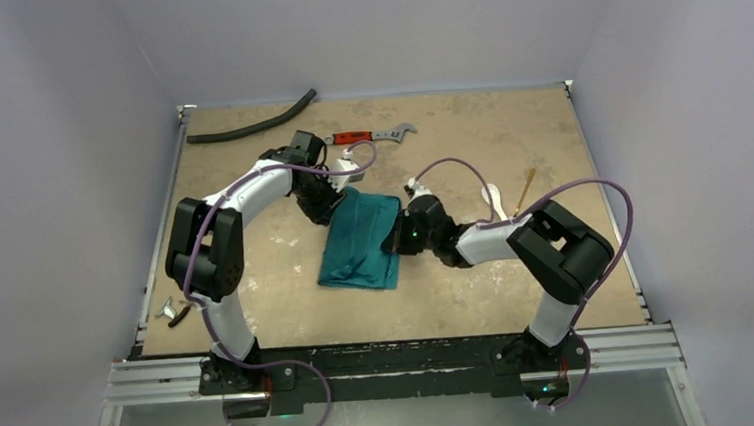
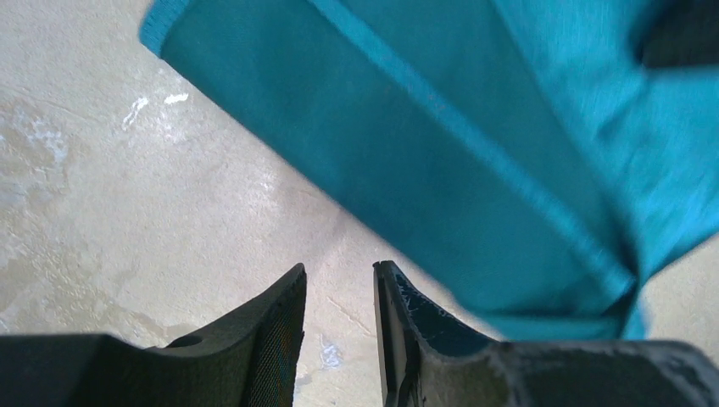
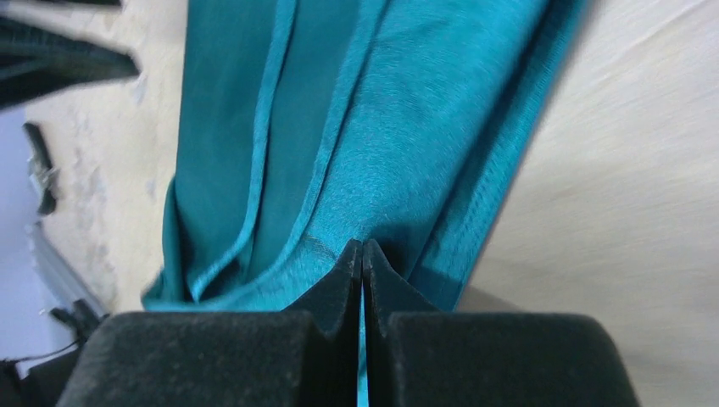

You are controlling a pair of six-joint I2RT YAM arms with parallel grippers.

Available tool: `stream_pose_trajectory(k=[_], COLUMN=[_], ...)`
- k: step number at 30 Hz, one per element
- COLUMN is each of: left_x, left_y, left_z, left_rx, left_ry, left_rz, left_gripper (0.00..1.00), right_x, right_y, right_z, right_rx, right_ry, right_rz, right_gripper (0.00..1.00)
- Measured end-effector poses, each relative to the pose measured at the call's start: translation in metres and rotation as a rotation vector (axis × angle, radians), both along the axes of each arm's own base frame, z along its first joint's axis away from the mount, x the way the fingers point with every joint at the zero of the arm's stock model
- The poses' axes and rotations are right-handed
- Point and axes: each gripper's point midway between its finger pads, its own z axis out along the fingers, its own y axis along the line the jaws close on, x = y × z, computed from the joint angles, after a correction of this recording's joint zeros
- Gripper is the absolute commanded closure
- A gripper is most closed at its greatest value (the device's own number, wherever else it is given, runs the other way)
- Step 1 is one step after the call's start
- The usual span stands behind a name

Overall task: Fold the napkin into a case and place the utensils inside
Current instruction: Rotate the 2/3-rectangle-folded napkin at the center of the board.

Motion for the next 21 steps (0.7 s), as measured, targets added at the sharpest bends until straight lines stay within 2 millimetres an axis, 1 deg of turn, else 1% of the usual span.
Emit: stream_pose_trajectory(k=[2,4,5,7,9,12,14,15,16,17,20,21], left_x=[0.0,0.001,0.002,0.004,0.007,0.01,0.015,0.019,0.022,0.026,0.037,0.04], left_y=[-0.003,-0.011,-0.015,-0.023,-0.027,-0.025,-0.027,-0.029,-0.032,-0.034,-0.041,-0.043], left_z=[0.001,-0.001,-0.003,-0.009,-0.018,-0.031,-0.029,-0.027,-0.024,-0.022,-0.016,-0.015], left_rx=[-0.001,-0.004,-0.003,0.002,0.014,0.036,0.031,0.026,0.018,0.008,-0.012,-0.015], left_ry=[-0.001,-0.003,-0.003,0.001,0.006,0.019,0.008,-0.001,-0.01,-0.02,-0.044,-0.048], left_rz=[0.002,-0.007,-0.012,-0.022,-0.027,-0.021,-0.02,-0.02,-0.018,-0.018,-0.021,-0.024], left_gripper=[0.65,0.66,0.66,0.67,0.67,0.68,0.67,0.67,0.67,0.67,0.67,0.67], right_x=[-0.019,-0.035,-0.04,-0.043,-0.04,-0.034,-0.035,-0.038,-0.042,-0.047,-0.062,-0.067], right_y=[0.02,0.033,0.036,0.033,0.028,0.031,0.036,0.037,0.038,0.038,0.036,0.038], right_z=[0.0,0.001,0.001,0.004,0.018,0.054,0.07,0.071,0.064,0.052,0.005,-0.004], right_rx=[0.022,0.027,0.026,0.018,0.025,0.091,0.152,0.171,0.188,0.19,0.164,0.182], right_ry=[0.029,0.053,0.067,0.078,0.054,-0.052,-0.126,-0.141,-0.141,-0.121,-0.014,0.016], right_rz=[0.022,0.046,0.053,0.05,0.049,0.098,0.144,0.16,0.179,0.195,0.218,0.226], right_gripper=[1.0,1.0,0.99,0.99,1.0,1.0,1.0,1.0,1.0,1.0,1.0,1.0])
